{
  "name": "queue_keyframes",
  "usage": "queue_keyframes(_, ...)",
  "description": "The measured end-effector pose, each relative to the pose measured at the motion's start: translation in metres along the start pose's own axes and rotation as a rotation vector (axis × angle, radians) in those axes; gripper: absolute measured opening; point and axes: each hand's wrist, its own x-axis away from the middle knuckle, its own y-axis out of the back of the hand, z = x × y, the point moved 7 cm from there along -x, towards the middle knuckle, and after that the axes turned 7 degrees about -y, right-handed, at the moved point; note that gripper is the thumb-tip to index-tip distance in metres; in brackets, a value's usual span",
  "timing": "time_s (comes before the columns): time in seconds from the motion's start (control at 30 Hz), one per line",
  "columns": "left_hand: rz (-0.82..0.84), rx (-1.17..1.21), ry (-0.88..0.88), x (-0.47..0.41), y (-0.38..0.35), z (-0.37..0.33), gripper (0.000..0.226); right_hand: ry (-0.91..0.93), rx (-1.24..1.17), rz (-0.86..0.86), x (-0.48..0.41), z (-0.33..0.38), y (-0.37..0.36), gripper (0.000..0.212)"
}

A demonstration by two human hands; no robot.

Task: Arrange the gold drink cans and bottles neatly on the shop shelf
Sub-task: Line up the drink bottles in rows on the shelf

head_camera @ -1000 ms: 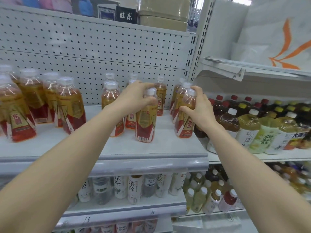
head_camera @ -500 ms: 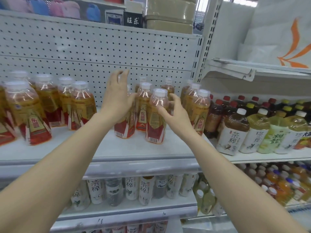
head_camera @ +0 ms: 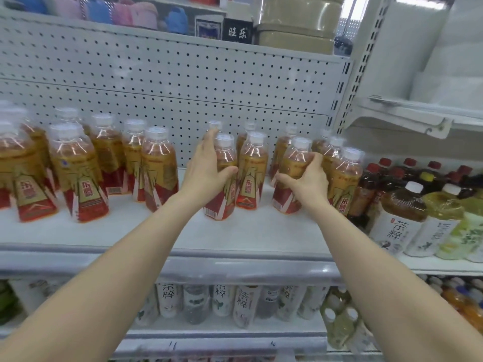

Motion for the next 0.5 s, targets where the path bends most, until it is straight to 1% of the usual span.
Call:
queue_keyframes(0.13,0.012,0.011,-0.005,-0.002,0.000,0.003,0.087,-0.041,0.005,0.061,-0.019,0.006,0.000,0.094)
queue_keyframes(0.2,0.018,0.011,0.003,-0.003,-0.001,0.004,0.088,-0.010,-0.072,0.058,-0.024,0.019,0.008,0.086)
queue_keyframes(0.23,0.017,0.013,0.003,-0.003,-0.001,0.004,0.088,0.037,-0.096,0.046,-0.027,0.027,0.013,0.080)
queue_keyframes(0.27,0.014,0.012,0.002,-0.004,-0.002,0.004,0.088,0.092,-0.077,0.050,-0.028,0.035,0.015,0.076)
queue_keyframes(0.33,0.009,0.007,0.006,-0.004,-0.003,0.004,0.087,0.194,0.082,0.088,-0.027,0.044,0.013,0.069)
queue_keyframes(0.4,0.009,0.006,0.011,-0.004,-0.004,0.004,0.086,0.253,0.198,0.074,-0.027,0.045,0.010,0.063)
queue_keyframes(0.5,0.011,0.011,0.010,-0.003,-0.003,0.005,0.087,0.261,0.190,0.011,-0.024,0.045,0.008,0.062)
